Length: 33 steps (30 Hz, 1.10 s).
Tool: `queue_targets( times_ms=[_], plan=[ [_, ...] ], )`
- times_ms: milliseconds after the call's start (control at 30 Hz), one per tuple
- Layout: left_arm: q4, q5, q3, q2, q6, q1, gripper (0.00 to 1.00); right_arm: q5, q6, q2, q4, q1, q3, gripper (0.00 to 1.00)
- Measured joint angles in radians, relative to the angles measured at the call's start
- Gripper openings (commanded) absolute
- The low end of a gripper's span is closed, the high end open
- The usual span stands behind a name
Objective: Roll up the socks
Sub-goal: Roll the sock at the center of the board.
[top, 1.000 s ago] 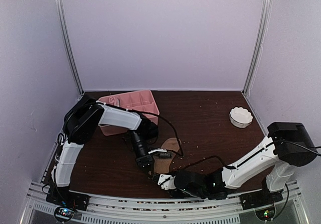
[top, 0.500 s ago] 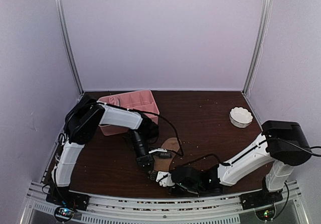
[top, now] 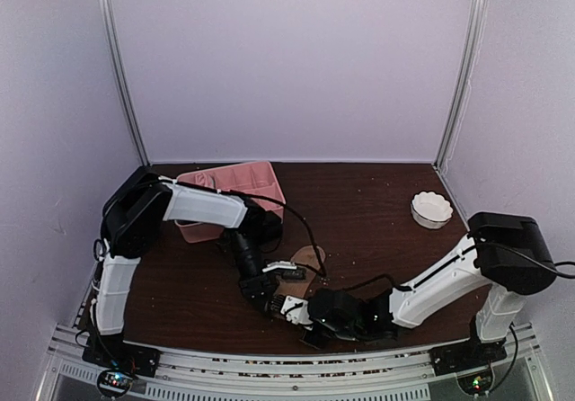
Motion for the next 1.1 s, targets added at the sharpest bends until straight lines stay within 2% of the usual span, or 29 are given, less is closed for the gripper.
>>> queue_targets(
  times_ms=[333,567,733,933,1100],
  plan=[
    [0.424,-0.311,-0.425,-0.424,0.001,0.011,0.48,-0.336,0.261,-0.018,0.039,-0.142,-0.036,0.0],
    [0.581,-0.277,-0.554,-0.623,0.074,0.008,0.47,-0.51,0.389,0.021,0.042,-0.219,-0.005,0.0],
    [0.603,-0.271,-0.572,-0.615,0.184,-0.061,0.46,-0.639,0.479,0.056,0.069,-0.272,0.006,0.0],
    [0.624,-0.31,-0.579,-0.555,0.268,-0.145,0.43,-0.702,0.546,0.077,0.124,-0.298,-0.017,0.0],
    [0.672,-0.348,-0.57,-0.518,0.298,-0.166,0.42,-0.722,0.58,0.089,0.172,-0.305,-0.032,0.0]
  ],
)
